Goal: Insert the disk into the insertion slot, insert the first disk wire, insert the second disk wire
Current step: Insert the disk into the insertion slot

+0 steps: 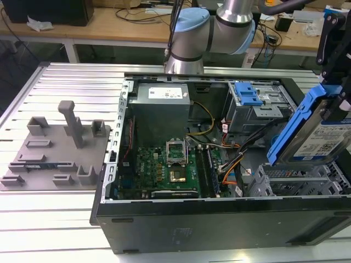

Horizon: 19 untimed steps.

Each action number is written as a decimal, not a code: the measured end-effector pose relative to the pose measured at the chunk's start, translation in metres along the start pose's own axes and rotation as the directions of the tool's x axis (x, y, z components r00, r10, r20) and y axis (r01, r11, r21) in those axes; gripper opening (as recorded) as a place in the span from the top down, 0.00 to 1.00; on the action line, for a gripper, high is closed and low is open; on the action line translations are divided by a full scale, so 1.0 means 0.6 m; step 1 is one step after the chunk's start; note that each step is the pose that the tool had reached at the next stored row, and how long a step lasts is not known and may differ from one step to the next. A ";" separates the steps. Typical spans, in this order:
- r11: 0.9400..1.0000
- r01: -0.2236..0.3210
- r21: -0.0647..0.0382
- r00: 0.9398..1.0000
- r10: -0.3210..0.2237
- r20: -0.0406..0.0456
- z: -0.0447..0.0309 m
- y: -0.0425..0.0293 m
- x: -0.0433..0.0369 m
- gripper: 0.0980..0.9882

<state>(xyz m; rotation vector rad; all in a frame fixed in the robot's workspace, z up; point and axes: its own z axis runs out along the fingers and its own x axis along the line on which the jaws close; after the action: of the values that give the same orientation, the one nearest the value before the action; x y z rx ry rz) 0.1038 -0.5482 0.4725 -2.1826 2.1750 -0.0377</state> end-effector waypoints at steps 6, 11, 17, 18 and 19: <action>1.000 0.000 0.000 1.000 0.000 0.000 0.006 0.000 0.000 0.70; 1.000 0.000 0.000 1.000 0.000 0.000 0.010 0.001 0.001 0.70; 1.000 -0.001 0.000 1.000 0.001 0.000 0.016 0.001 0.002 0.70; 1.000 -0.001 0.000 1.000 0.001 0.000 0.017 0.001 0.002 0.70; 1.000 -0.001 0.000 1.000 0.001 0.000 0.018 0.001 0.003 0.70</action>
<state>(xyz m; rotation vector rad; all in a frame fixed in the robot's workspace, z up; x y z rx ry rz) 0.1038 -0.5494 0.4619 -2.1815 2.1760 -0.0377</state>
